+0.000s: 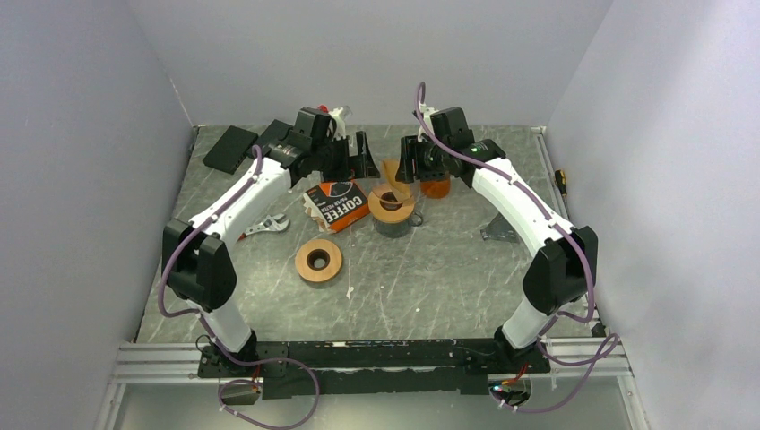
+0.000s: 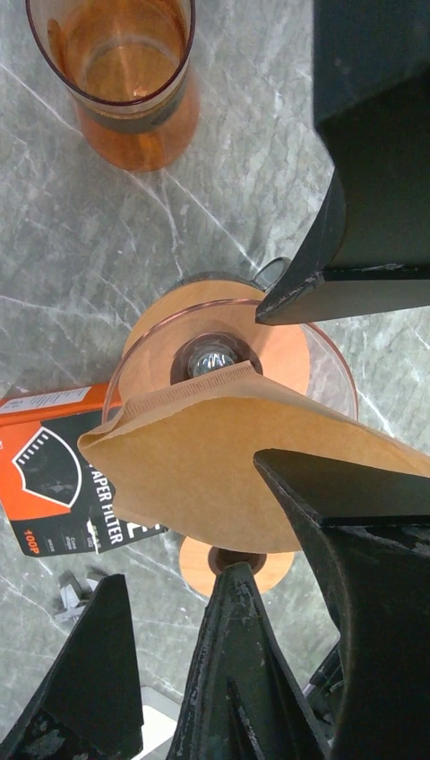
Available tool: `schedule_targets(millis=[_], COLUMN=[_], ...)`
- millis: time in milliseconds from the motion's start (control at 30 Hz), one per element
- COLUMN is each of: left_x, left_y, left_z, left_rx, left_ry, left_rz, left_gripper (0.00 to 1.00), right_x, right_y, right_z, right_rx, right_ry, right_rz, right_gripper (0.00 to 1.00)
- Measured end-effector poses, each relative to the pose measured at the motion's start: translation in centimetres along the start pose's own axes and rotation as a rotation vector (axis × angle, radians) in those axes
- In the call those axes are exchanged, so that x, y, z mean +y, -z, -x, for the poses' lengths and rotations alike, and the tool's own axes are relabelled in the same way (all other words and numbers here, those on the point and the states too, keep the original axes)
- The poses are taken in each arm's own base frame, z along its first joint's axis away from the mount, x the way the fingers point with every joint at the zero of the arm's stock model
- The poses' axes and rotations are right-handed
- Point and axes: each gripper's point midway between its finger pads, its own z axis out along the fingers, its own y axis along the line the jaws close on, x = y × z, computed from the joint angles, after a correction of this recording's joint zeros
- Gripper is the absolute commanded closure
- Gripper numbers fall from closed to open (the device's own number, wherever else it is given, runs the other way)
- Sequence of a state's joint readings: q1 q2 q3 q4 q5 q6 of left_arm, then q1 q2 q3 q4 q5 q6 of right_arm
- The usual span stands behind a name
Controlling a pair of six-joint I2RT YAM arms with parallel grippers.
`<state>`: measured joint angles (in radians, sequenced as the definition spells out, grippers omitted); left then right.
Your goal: Place the coffee filter in the dripper
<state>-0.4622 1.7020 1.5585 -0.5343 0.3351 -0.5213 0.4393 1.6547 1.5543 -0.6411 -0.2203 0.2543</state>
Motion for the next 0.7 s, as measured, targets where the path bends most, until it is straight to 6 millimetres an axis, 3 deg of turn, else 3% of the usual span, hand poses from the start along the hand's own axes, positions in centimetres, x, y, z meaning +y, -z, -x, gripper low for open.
schedule_targets(millis=[167,433,700], left_x=[-0.5,-2.0,-1.0], left_y=[-0.2,-0.3,-2.2], left_z=[0.3,1.1,0.1], left_rx=[-0.009,-0.037,0.004], left_ry=[0.001,-0.002,0.013], left_rz=[-0.024,-0.095,-0.069], left_gripper=[0.01,0.01,0.01], right_x=[-0.2,-0.2,-0.4], right_y=[0.0,-0.2,-0.4], right_z=[0.1,0.0,-0.2], right_rx=[-0.007,-0.011,-0.013], right_ry=[0.001,0.004,0.005], right_rz=[-0.009,-0.008,-0.007], right_gripper=[0.40,0.25,0.22])
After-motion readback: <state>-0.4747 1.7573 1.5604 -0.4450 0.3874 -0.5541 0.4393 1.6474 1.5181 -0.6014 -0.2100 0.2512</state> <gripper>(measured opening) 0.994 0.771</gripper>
